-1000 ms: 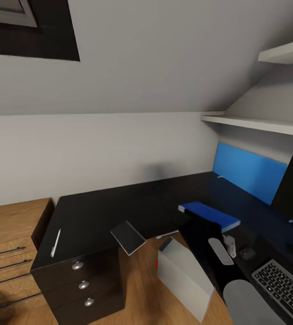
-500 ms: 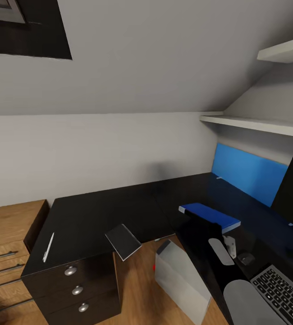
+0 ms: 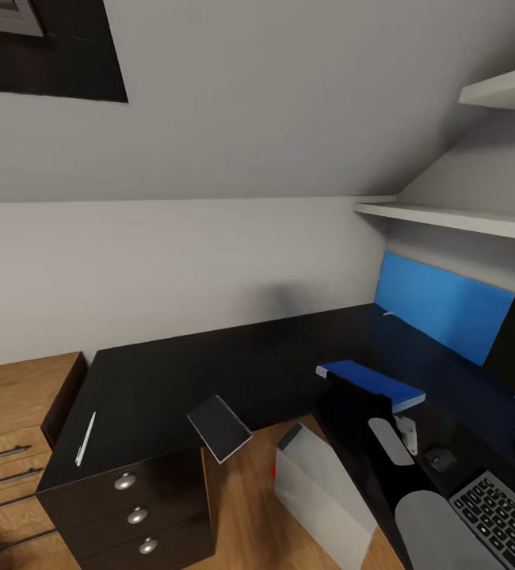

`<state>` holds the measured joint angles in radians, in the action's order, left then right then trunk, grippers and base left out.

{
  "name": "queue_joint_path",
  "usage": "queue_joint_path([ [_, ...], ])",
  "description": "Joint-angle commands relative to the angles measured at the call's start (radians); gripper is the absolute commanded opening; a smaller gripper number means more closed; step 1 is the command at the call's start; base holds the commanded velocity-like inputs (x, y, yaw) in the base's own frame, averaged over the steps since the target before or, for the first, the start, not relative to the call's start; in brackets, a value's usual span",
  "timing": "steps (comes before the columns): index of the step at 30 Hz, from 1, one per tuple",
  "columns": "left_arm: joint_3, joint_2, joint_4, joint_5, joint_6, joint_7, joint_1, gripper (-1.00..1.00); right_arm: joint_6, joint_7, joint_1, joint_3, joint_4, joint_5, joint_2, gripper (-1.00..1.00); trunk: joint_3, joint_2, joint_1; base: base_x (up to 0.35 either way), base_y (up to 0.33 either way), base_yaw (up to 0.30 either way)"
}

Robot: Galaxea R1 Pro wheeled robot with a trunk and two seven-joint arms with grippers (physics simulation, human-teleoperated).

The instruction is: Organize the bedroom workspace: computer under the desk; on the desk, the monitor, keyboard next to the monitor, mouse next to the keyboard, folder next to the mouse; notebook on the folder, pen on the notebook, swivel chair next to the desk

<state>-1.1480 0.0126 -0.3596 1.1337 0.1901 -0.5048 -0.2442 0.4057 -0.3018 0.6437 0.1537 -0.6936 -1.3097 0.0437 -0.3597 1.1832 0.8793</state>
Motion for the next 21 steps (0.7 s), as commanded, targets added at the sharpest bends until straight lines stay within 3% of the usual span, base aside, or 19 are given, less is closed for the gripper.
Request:
queue_joint_path([
  [1,-0.009,0.000,-0.001,0.011,0.006,-0.005,-0.001,1.00,0.003,-0.006,0.001,0.001,-0.001,-0.008,-0.002,-1.00,-0.001,0.001,0.000,0.002,0.001,0.000],
  [15,-0.010,0.000,-0.001,0.011,0.006,-0.005,-0.001,1.00,0.002,-0.041,0.001,-0.001,-0.001,-0.008,-0.005,-1.00,-0.001,0.001,0.000,0.000,0.000,0.000],
  [16,-0.010,0.000,-0.001,0.011,0.006,-0.005,-0.001,1.00,0.002,-0.041,0.001,-0.001,-0.001,-0.008,-0.005,1.00,-0.001,0.001,0.000,0.000,0.000,0.000],
  [21,-0.010,0.000,-0.001,0.011,0.006,-0.005,-0.001,1.00,0.002,-0.056,0.001,-0.003,-0.001,-0.007,-0.005,1.00,-0.001,0.001,0.000,0.000,0.000,0.000],
])
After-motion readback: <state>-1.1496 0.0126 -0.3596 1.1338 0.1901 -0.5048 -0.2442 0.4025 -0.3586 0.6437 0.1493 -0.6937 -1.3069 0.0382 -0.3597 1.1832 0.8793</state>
